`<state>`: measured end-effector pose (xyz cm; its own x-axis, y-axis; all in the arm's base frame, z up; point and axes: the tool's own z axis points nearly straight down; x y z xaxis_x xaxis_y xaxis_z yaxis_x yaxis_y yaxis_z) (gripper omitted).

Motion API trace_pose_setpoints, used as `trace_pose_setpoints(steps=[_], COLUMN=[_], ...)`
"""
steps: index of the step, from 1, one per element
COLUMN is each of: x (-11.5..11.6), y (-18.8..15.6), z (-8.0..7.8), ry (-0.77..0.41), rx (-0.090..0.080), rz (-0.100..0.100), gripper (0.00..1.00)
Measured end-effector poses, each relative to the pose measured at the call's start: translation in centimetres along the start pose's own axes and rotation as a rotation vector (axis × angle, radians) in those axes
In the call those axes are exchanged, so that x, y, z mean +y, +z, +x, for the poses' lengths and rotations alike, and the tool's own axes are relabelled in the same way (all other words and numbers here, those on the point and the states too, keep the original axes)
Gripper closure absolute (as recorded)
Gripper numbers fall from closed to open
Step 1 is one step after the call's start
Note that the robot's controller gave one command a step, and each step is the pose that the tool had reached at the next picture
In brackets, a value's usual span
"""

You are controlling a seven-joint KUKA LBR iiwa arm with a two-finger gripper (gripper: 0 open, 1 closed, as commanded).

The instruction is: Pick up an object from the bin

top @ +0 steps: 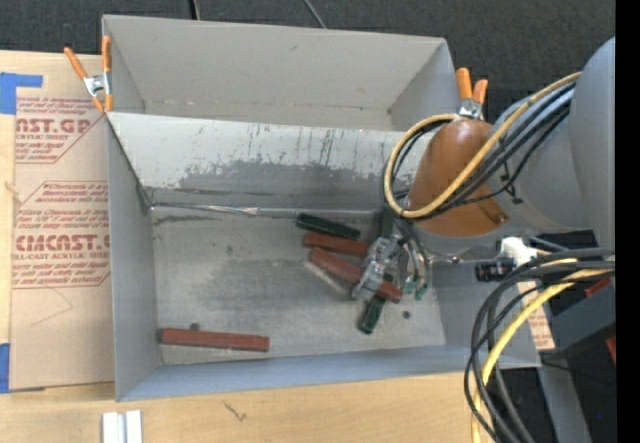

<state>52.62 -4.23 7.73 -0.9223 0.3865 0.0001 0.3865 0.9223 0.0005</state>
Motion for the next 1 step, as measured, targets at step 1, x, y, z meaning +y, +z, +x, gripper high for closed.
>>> trace_pose_setpoints(steps=[1], x=[0.0], y=[0.06], z=[0.26], ry=[-0.001], rx=[0.012], rz=[0.002], gripper=[0.0])
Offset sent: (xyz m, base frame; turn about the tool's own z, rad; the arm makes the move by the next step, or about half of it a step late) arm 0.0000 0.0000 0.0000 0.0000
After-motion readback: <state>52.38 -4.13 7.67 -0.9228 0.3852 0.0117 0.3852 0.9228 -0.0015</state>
